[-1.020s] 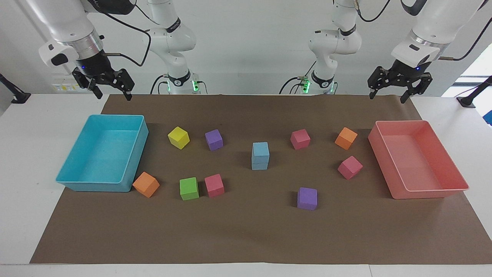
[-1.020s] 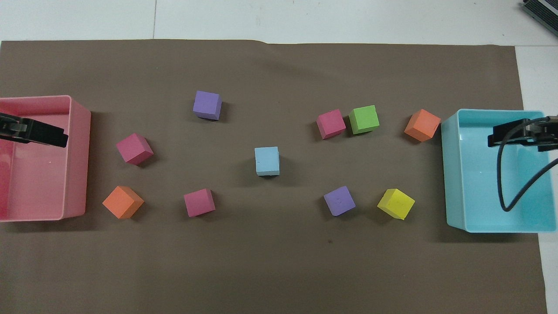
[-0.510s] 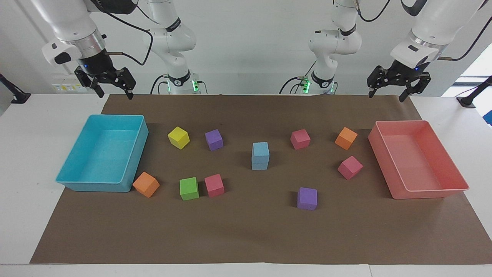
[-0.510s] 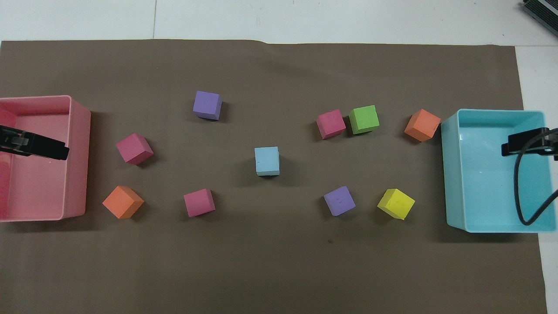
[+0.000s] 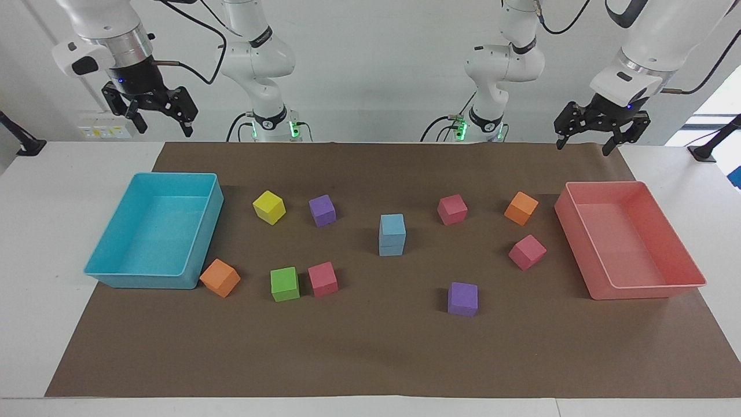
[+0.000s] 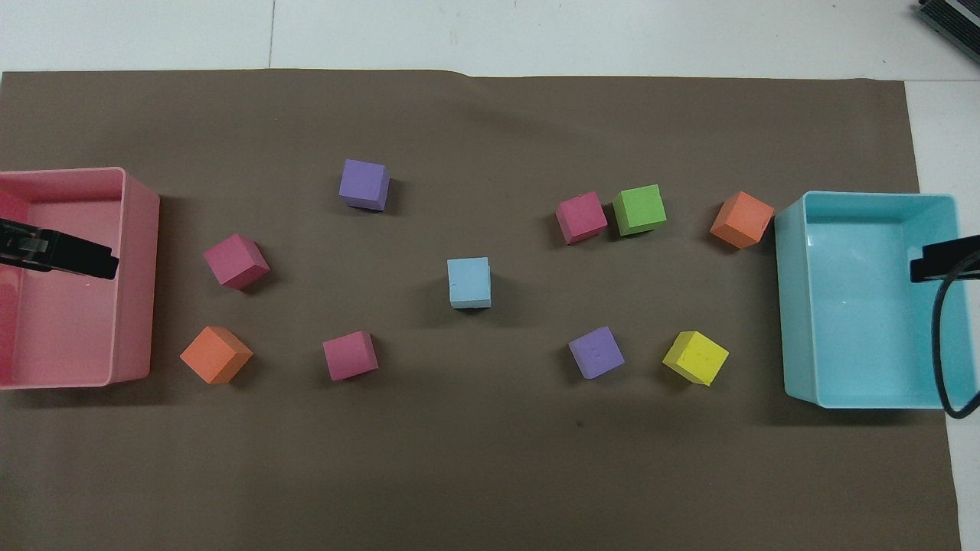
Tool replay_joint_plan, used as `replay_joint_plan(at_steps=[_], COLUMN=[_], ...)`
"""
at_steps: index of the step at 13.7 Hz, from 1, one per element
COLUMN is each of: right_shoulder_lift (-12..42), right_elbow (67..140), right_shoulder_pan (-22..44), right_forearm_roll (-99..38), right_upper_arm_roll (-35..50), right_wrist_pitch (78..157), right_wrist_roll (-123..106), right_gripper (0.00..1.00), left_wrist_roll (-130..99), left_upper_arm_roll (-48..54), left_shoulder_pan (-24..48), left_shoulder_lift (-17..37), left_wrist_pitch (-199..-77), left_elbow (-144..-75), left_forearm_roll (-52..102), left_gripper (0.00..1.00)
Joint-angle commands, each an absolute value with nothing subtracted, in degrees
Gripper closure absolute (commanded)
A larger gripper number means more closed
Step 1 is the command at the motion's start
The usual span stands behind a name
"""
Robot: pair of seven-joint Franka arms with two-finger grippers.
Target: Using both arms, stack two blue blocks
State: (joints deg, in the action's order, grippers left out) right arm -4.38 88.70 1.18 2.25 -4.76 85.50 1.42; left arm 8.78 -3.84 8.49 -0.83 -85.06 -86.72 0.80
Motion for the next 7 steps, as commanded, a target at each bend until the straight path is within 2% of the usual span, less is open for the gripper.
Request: replay_joint_plan(at_steps=[1, 7], right_shoulder_lift=[-4.57, -4.75], right_elbow=[88.59, 88.95], right_shoulder_pan=[1.23, 1.49], right_forearm_roll=[3.16, 2.37], right_upper_arm_roll=[-4.31, -4.22], right_wrist_pitch=[85.17, 85.08], right_wrist_roll=[-0.09, 0.44], right_gripper=[0.00, 0.00], left_wrist_roll=[9.67, 9.67], left_upper_arm_roll=[-3.16, -3.16], left_shoulder_pan=[7.38, 7.47], left_shoulder_lift=[-0.88, -1.05], left_wrist_pitch=[-85.17, -84.99], left_elbow=[-86.92, -87.19], left_forearm_roll=[0.97, 0.97], left_gripper=[0.00, 0.00])
